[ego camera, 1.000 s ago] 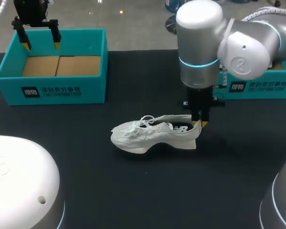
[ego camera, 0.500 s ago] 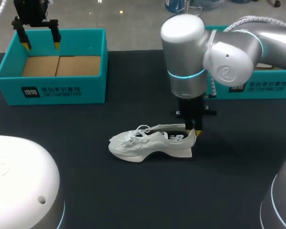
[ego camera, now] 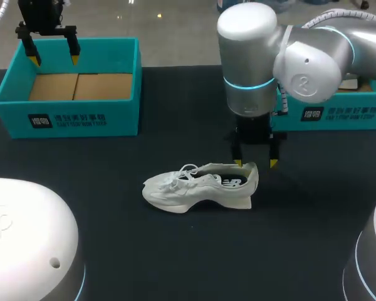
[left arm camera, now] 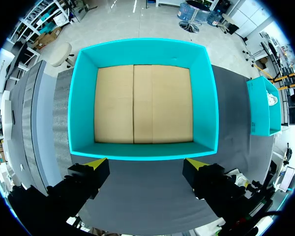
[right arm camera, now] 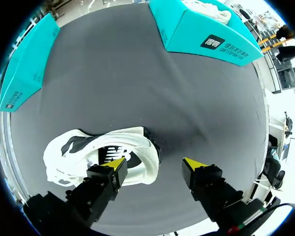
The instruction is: Take the shoe out of the shoebox, open the shoe tongue, remove and reinsert the insole, then place the shoe into the shoebox
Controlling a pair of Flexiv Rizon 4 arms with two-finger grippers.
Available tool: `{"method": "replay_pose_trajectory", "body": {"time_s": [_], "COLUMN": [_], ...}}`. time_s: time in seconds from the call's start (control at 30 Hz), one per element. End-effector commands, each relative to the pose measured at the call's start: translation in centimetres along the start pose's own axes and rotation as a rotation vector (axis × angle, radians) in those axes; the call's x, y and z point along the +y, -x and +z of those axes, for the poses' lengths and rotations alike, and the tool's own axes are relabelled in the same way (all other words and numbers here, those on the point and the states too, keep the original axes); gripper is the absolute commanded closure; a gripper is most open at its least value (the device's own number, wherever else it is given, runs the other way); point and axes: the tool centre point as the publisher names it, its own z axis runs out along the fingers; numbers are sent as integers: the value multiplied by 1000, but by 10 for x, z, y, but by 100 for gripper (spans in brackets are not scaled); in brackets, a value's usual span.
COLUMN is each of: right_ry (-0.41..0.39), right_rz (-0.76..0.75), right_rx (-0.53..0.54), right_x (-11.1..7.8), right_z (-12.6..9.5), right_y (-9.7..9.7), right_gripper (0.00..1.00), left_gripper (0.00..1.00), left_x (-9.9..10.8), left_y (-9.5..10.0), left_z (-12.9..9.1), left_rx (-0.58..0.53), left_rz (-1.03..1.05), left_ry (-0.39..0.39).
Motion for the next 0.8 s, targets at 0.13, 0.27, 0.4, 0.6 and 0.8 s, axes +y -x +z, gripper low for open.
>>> {"method": "replay_pose_trajectory", "body": {"time_s": [0.13, 0.27, 0.4, 0.6, 0.8], "right_ry": [58, 99, 113, 85, 85], "right_rz": [-323, -547, -734, -685, -685], "right_rx": [134, 202, 217, 191, 191], "right_x": [-2, -9, -21, -18, -18], "right_z": [-35, -47, -57, -55, -55], "right_y": [35, 45, 45, 46, 46], "right_gripper": [0, 0, 0, 0, 0], "left_gripper": [0, 0, 0, 0, 0], "left_x": [0, 0, 0, 0, 0], "left_y": [0, 0, 0, 0, 0], "left_z": [0, 0, 0, 0, 0], "left_rx": [-1, -1, -1, -1, -1], "left_rz": [0, 0, 0, 0, 0], "left_ry": [0, 0, 0, 0, 0]}}
